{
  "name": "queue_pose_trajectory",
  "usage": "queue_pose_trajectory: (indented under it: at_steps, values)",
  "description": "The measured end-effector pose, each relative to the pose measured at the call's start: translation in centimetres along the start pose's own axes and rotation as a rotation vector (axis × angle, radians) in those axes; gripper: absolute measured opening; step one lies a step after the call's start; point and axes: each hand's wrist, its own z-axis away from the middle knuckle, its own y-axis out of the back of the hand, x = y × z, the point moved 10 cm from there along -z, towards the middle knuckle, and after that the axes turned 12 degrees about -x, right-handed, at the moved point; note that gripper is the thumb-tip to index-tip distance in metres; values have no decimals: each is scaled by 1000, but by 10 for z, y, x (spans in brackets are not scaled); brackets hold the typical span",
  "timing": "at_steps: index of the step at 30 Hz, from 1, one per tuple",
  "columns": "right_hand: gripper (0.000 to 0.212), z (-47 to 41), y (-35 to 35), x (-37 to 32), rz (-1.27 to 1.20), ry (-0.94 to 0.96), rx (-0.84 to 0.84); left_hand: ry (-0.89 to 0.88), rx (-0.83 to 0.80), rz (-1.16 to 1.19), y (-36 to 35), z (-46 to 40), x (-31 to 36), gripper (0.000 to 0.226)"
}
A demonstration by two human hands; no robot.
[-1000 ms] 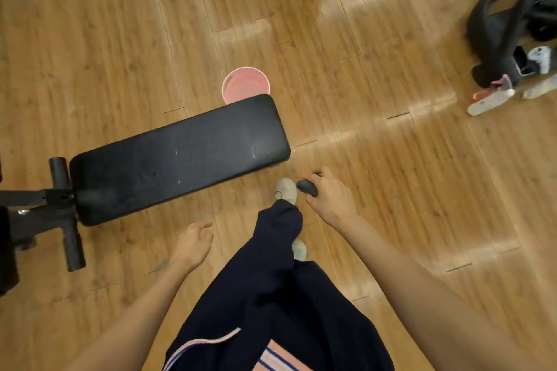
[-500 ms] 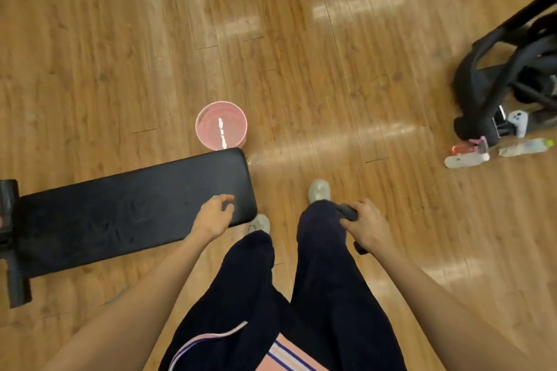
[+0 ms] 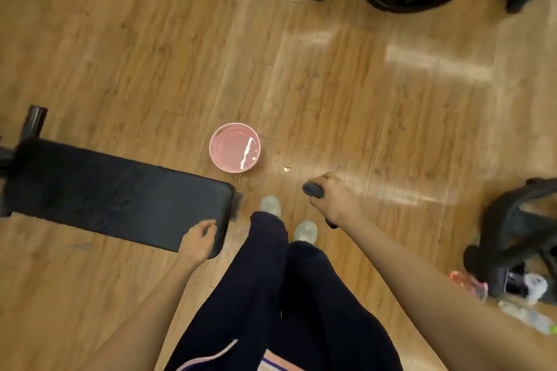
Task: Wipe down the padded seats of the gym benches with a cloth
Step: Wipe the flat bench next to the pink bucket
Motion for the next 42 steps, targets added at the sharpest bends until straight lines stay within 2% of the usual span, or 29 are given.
queue_pose_trajectory:
  at_steps: [3,7,15,19,22,27,31,34,37,39,42]
  values:
    - [27,-46,36,-33,69,85,-69,90,27,111,2,-7,-15,36]
    - [32,-103,77,-58,171,102,-127,165,-8,194,18,-34,-4,37]
    - [34,-178,173,-32,348,-107,-181,38,12,334,106,-92,128,36]
    - [31,-231,225,-39,444,-131,-226,-6,59,482,150,-132,183,39]
    - [26,-283,263,-67,530,-83,-251,36,105,581,176,-152,205,40]
    - [24,-374,305,-159,665,61,-336,198,181,768,189,-164,215,38]
    - [15,-428,303,-258,842,231,-410,324,210,948,176,-153,212,38]
    - [12,-452,276,-341,927,388,-466,431,230,1030,165,-143,199,38]
    - [19,-469,229,-409,974,541,-579,491,280,1154,167,-138,187,36]
    - [13,-482,200,-448,1011,591,-617,533,301,1253,173,-140,175,36]
    - [21,-495,167,-500,1114,627,-595,573,277,1320,186,-155,148,41]
